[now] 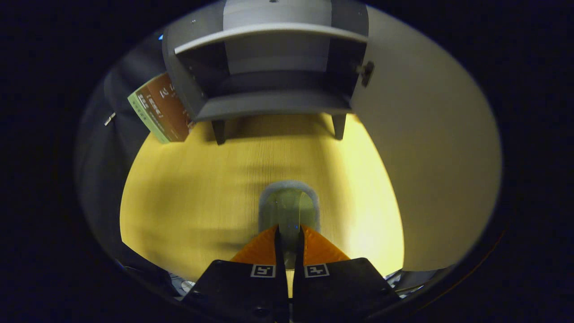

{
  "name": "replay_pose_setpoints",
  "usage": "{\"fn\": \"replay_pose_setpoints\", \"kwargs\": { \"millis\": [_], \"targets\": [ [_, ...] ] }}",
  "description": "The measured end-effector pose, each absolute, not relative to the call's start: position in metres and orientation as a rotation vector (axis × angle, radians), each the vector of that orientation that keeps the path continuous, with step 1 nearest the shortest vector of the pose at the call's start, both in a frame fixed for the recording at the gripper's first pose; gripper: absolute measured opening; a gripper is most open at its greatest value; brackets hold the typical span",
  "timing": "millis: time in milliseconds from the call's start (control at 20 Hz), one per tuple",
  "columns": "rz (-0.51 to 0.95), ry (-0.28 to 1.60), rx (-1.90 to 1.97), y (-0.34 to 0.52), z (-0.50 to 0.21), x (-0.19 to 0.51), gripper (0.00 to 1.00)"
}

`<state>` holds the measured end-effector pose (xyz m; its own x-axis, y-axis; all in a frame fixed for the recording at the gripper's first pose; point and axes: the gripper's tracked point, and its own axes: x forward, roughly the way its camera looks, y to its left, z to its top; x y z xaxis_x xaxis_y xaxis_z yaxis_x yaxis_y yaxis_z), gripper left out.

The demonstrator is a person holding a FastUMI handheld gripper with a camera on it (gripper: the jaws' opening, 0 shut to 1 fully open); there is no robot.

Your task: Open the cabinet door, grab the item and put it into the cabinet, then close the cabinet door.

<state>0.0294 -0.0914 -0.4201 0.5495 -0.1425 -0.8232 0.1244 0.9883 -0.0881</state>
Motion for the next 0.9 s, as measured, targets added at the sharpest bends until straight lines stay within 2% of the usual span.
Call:
{"fn": "replay_pose_setpoints", "kwargs": {
  "millis": [400, 900],
  "targets": [
    [-0.148, 0.753, -0.008, -0.071, -0.307, 0.068, 0.08],
    [-0.105, 0.473, -0.037, -0.057, -0.155, 0.154, 0.08]
  ]
}}
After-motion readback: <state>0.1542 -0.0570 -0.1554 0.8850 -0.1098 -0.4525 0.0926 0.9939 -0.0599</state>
